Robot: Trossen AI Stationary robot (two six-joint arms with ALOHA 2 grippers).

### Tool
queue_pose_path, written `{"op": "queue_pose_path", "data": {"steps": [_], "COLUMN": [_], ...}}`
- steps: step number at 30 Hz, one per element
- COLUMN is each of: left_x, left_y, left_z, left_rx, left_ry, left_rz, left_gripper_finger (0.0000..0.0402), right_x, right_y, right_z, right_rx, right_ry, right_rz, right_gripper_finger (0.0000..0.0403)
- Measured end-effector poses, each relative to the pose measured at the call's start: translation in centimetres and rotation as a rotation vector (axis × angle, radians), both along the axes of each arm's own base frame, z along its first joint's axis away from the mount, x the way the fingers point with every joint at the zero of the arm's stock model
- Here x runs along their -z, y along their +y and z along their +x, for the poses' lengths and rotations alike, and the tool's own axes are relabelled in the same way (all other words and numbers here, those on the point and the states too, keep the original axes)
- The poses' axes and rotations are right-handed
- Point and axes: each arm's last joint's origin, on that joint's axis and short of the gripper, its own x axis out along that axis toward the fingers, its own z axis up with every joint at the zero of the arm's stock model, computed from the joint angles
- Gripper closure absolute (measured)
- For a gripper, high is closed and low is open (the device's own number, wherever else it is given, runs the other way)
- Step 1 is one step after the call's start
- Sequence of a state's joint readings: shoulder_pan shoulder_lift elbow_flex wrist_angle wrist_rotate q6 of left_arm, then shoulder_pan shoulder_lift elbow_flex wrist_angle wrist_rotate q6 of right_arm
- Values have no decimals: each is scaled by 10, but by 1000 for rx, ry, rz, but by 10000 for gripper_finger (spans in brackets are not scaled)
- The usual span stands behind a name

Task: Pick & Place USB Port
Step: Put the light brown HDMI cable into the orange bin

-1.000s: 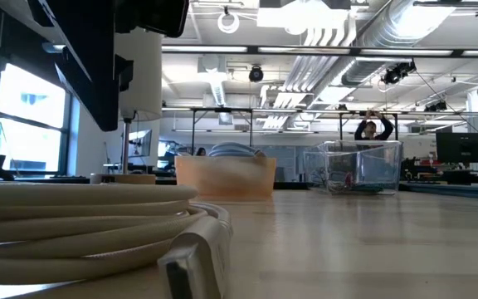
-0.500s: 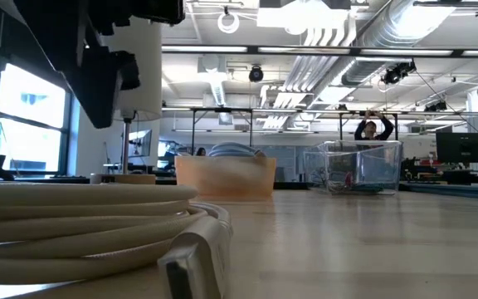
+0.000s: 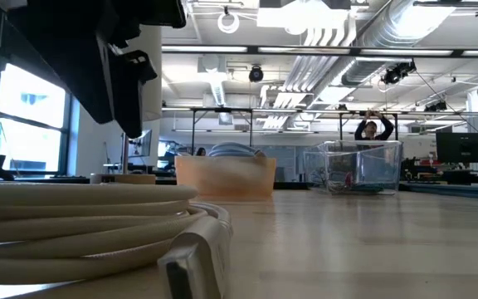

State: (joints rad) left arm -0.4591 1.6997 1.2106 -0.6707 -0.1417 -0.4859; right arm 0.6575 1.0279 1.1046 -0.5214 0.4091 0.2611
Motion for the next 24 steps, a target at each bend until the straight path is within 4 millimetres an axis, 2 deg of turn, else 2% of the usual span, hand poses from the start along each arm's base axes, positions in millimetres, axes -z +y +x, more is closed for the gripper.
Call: {"op": "queue_pose_path", "data": {"steps": [8, 14, 17, 24], "left_x": [0, -5, -5, 19], "left_y": [0, -5, -5, -9], "left_z": [2, 9, 10, 17], "left_rx": [137, 327, 363, 369], "left_ry": [-46, -133, -147, -80], "left_rz": [100, 117, 134, 132], "left_gripper_finger": [121, 121, 121, 121], "right_x": [26, 28, 28, 28], "right_y": [2, 3, 3, 3], "right_z": [3, 4, 4, 4], "right_rx": [16, 13, 15, 21], "right_ry": [44, 33, 35, 35], "right_rz": [-28, -3, 5, 27], "right_gripper_finger": [257, 257, 257, 257]}}
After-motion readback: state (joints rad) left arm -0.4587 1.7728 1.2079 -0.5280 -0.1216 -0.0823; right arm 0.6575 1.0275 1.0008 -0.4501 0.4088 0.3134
